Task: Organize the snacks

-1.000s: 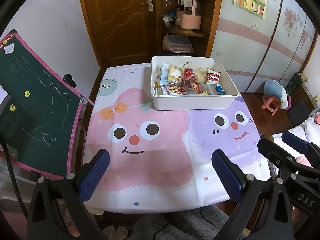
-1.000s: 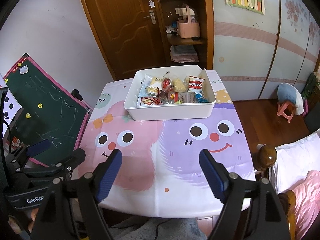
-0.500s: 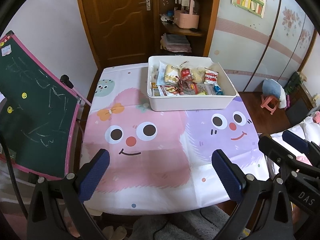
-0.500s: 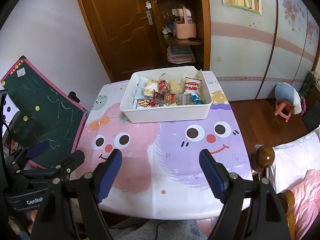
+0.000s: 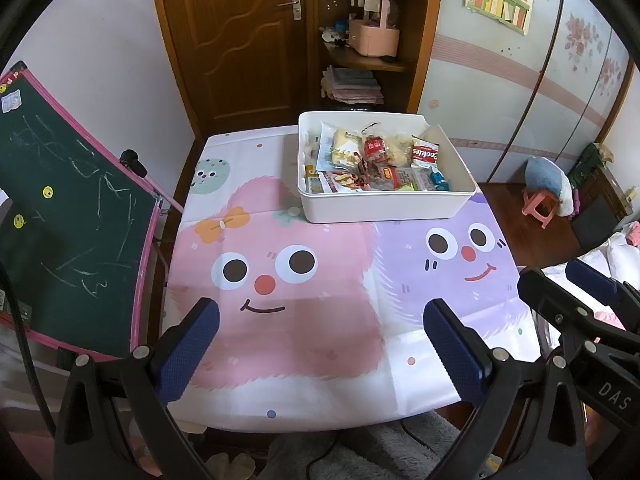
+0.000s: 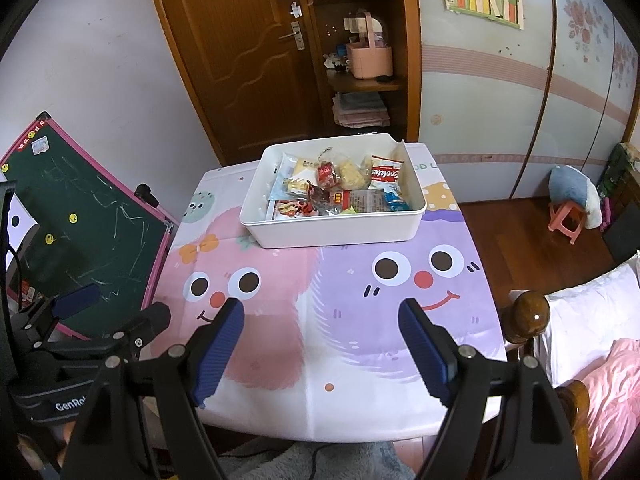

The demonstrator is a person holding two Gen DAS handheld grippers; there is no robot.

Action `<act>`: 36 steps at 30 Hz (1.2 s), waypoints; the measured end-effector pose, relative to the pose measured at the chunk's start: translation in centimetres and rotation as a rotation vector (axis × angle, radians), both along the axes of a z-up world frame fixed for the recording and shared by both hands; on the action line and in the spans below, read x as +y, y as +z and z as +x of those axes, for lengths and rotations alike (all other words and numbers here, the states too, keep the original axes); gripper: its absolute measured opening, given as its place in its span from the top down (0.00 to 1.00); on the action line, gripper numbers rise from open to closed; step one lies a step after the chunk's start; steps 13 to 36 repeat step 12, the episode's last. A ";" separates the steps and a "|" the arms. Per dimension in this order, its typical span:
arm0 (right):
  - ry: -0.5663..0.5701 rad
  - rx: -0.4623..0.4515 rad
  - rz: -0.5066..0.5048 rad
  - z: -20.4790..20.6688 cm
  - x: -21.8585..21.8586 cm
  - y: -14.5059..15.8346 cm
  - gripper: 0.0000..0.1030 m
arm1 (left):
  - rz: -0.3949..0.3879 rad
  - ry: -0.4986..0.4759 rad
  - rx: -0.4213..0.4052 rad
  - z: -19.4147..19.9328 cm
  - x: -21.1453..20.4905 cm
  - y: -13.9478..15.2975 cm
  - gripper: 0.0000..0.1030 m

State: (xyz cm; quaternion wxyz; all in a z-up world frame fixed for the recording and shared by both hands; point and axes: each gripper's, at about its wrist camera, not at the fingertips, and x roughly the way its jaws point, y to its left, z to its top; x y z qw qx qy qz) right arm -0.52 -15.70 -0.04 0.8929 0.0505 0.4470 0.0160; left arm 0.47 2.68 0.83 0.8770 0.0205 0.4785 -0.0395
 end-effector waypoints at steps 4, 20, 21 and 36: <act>0.000 0.000 0.000 0.1 0.1 0.0 0.22 | 0.001 -0.001 -0.003 0.0 0.3 -0.1 0.01; -0.001 0.011 -0.001 0.4 0.4 0.0 0.22 | 0.002 0.000 0.008 0.0 0.7 0.0 0.01; -0.001 0.011 -0.001 0.4 0.4 0.0 0.22 | 0.002 0.000 0.008 0.0 0.7 0.0 0.01; -0.001 0.011 -0.001 0.4 0.4 0.0 0.22 | 0.002 0.000 0.008 0.0 0.7 0.0 0.01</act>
